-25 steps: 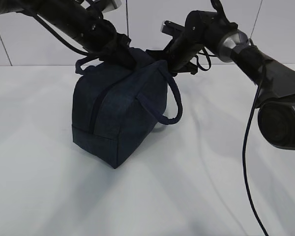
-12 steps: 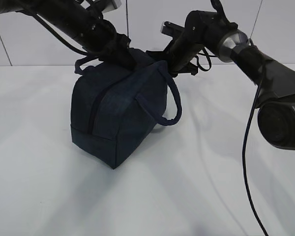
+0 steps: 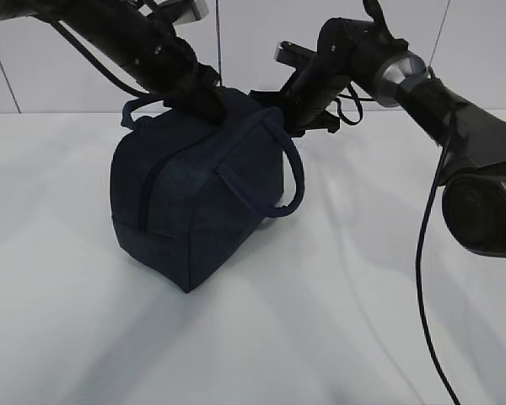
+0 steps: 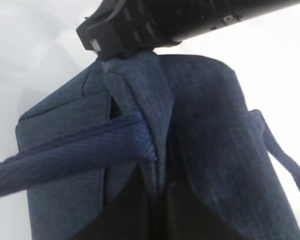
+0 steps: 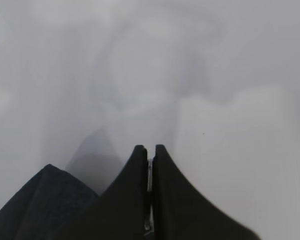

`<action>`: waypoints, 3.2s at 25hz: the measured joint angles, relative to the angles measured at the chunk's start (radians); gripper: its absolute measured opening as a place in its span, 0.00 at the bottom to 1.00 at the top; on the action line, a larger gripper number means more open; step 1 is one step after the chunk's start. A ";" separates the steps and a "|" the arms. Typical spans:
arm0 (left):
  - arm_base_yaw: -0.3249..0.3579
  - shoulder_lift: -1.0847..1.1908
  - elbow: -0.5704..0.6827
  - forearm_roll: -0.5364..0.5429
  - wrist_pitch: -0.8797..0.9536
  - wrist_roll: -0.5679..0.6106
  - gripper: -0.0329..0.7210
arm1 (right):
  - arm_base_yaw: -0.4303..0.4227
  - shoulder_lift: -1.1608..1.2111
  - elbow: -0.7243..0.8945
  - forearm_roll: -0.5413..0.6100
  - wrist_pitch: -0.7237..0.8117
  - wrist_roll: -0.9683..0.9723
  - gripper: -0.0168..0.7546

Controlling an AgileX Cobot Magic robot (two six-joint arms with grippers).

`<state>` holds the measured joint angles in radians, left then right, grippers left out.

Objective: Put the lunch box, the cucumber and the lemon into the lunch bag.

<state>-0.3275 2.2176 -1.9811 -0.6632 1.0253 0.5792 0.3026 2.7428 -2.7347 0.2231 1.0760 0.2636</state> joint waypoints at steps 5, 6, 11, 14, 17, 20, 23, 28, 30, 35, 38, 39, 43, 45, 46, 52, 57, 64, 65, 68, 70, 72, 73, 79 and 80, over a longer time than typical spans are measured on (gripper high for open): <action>0.000 -0.007 0.000 0.050 0.016 -0.023 0.05 | 0.000 0.002 0.000 -0.037 0.021 -0.005 0.31; 0.000 -0.008 0.000 0.055 0.021 -0.030 0.06 | 0.000 0.002 0.000 -0.053 0.029 -0.005 0.38; 0.000 -0.011 0.000 0.067 0.029 -0.052 0.25 | -0.002 -0.030 0.002 -0.115 0.068 -0.010 0.55; 0.000 -0.013 0.000 0.078 0.036 -0.064 0.39 | -0.002 -0.066 -0.032 -0.141 0.109 -0.013 0.57; 0.000 -0.028 0.000 0.093 0.034 -0.082 0.47 | -0.002 -0.088 -0.086 -0.186 0.160 -0.015 0.57; 0.000 -0.056 0.000 0.132 0.034 -0.122 0.52 | -0.002 -0.105 -0.123 -0.207 0.173 -0.015 0.57; 0.000 -0.086 0.000 0.184 0.055 -0.165 0.55 | -0.002 -0.124 -0.131 -0.200 0.176 -0.015 0.57; 0.000 -0.123 0.000 0.294 0.161 -0.220 0.55 | -0.002 -0.173 -0.134 -0.176 0.182 -0.038 0.57; 0.000 -0.137 0.000 0.329 0.194 -0.236 0.55 | -0.002 -0.195 -0.134 -0.170 0.183 -0.050 0.57; 0.000 -0.178 0.000 0.362 0.210 -0.262 0.55 | -0.002 -0.250 -0.134 -0.137 0.186 -0.087 0.57; 0.000 -0.207 0.000 0.370 0.210 -0.284 0.55 | -0.002 -0.278 -0.134 -0.115 0.186 -0.095 0.57; 0.000 -0.217 0.000 0.372 0.212 -0.288 0.55 | -0.002 -0.287 -0.132 -0.114 0.186 -0.097 0.57; 0.000 -0.256 0.000 0.391 0.214 -0.316 0.55 | -0.002 -0.338 -0.089 -0.095 0.187 -0.118 0.57; 0.000 -0.274 0.000 0.412 0.214 -0.336 0.55 | -0.002 -0.374 -0.053 -0.080 0.189 -0.138 0.57; 0.000 -0.283 0.000 0.416 0.214 -0.340 0.54 | -0.002 -0.392 -0.030 -0.077 0.189 -0.144 0.57; 0.000 -0.351 0.000 0.431 0.220 -0.364 0.50 | -0.002 -0.573 0.200 -0.073 0.189 -0.206 0.57; 0.000 -0.432 0.000 0.441 0.224 -0.382 0.48 | -0.002 -0.767 0.483 -0.117 0.189 -0.231 0.57; 0.000 -0.582 0.078 0.447 0.229 -0.388 0.47 | -0.002 -1.032 0.820 -0.167 0.189 -0.236 0.57; 0.000 -0.608 0.111 0.449 0.229 -0.388 0.47 | -0.002 -1.067 0.860 -0.167 0.189 -0.236 0.57; 0.000 -0.684 0.219 0.455 0.229 -0.388 0.47 | -0.002 -1.163 0.965 -0.167 0.188 -0.276 0.57; 0.000 -0.734 0.290 0.457 0.232 -0.388 0.46 | -0.002 -1.226 1.029 -0.167 0.188 -0.287 0.57; 0.000 -0.791 0.345 0.459 0.232 -0.388 0.46 | -0.002 -1.294 1.092 -0.167 0.188 -0.290 0.57; 0.000 -0.818 0.370 0.459 0.232 -0.388 0.46 | -0.002 -1.328 1.117 -0.165 0.188 -0.291 0.57; 0.000 -0.961 0.474 0.459 0.234 -0.388 0.46 | -0.002 -1.514 1.292 -0.119 0.188 -0.301 0.57; 0.000 -0.984 0.492 0.459 0.234 -0.388 0.46 | -0.002 -1.543 1.317 -0.117 0.188 -0.301 0.57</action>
<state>-0.3275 1.2336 -1.4890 -0.2043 1.2589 0.1910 0.3004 1.1995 -1.4173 0.1064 1.2637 -0.0370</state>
